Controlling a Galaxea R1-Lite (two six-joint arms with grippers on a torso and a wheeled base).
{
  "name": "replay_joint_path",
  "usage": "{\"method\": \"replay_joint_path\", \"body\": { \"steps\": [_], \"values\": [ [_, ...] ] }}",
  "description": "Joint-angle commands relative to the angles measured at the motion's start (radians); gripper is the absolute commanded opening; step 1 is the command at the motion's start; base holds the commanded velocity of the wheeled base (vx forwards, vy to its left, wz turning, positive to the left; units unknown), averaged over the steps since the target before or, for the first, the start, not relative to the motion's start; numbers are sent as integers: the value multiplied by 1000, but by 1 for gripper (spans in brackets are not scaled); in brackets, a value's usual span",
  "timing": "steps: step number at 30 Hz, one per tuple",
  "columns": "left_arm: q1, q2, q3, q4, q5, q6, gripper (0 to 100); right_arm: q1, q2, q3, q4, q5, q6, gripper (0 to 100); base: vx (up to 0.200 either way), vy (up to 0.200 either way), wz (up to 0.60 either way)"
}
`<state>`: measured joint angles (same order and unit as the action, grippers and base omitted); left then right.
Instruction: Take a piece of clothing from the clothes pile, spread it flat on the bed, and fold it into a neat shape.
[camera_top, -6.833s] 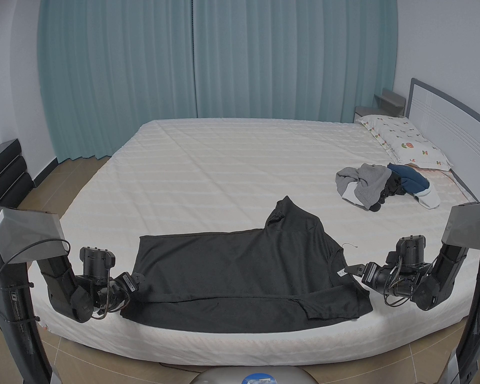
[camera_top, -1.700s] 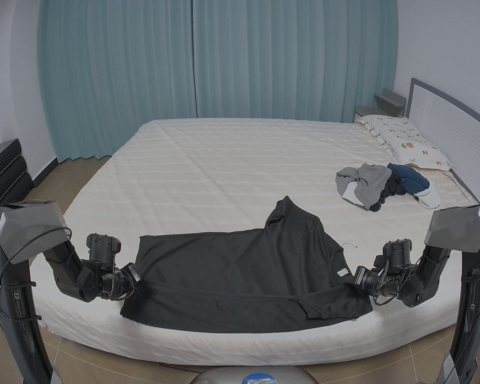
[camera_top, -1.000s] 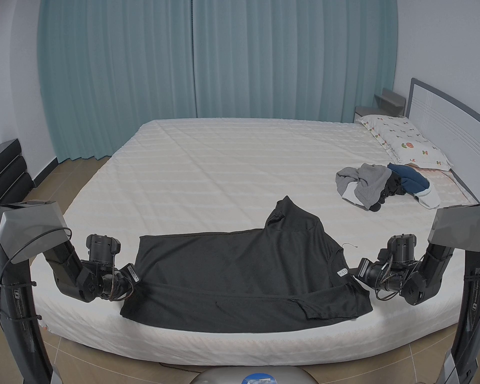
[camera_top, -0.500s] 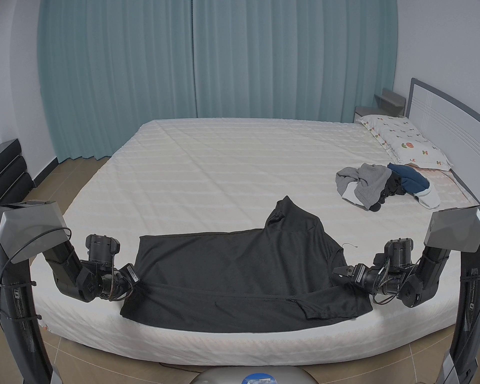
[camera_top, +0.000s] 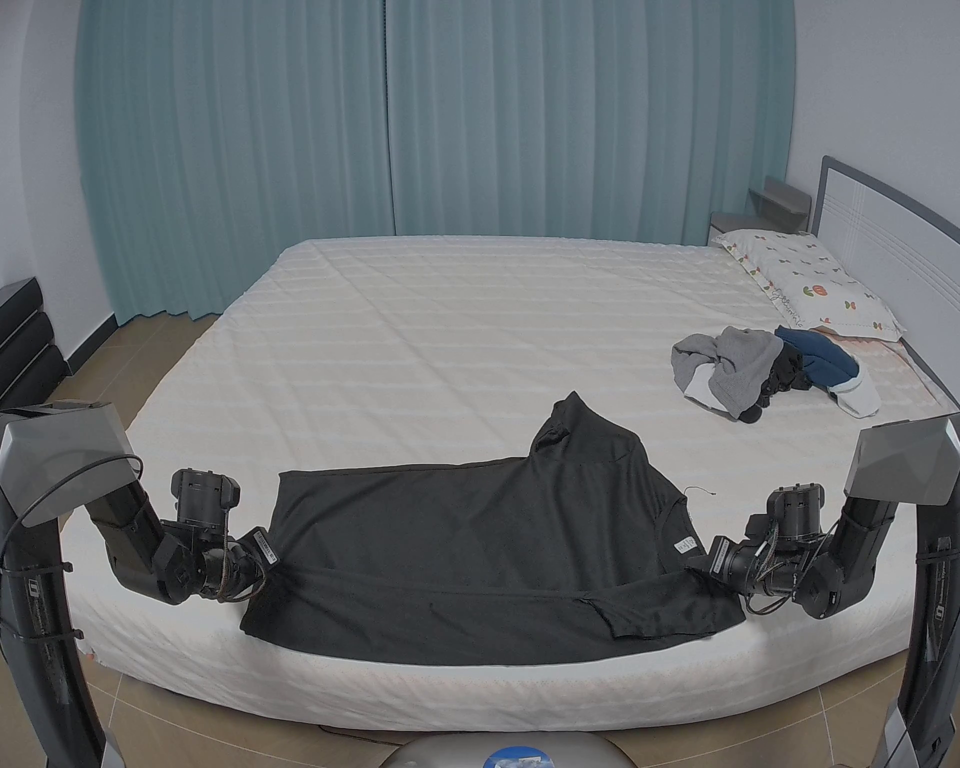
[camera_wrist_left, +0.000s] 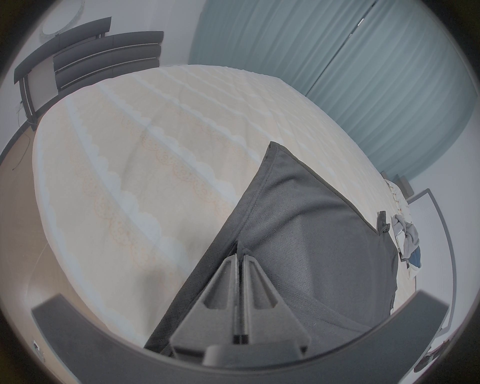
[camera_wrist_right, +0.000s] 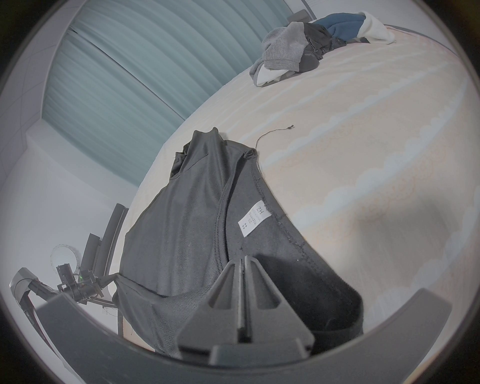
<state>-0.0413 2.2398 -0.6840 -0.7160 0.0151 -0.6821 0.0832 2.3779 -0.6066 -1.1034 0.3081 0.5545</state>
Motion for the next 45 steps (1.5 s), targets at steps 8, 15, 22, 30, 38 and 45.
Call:
{"method": "replay_joint_path", "body": {
  "steps": [8, 15, 22, 30, 38, 45],
  "values": [
    [1, 1, 1, 0, 0, 0, 0, -36, -2, 16, -47, 2, -1, 0, 0, 0, 0],
    [3, 1, 4, 0, 0, 0, 0, -36, 4, 18, -50, 8, -1, 100, 0, 0, 0],
    [3, 1, 6, 0, 0, -2, 0, -34, -3, 21, -85, 28, 1, 100, 0, 0, 0],
    [4, 3, 6, 0, 0, -2, 0, -8, 23, 18, -88, 36, -2, 100, 0, 0, 0],
    [6, 7, 6, 0, 0, -2, 0, -20, 50, 21, -101, 29, -27, 0, 0, 0, 0],
    [8, 6, 6, 0, 0, -2, 0, -40, 40, 31, -101, 23, -62, 0, 0, 0, 0]
  ]
}}
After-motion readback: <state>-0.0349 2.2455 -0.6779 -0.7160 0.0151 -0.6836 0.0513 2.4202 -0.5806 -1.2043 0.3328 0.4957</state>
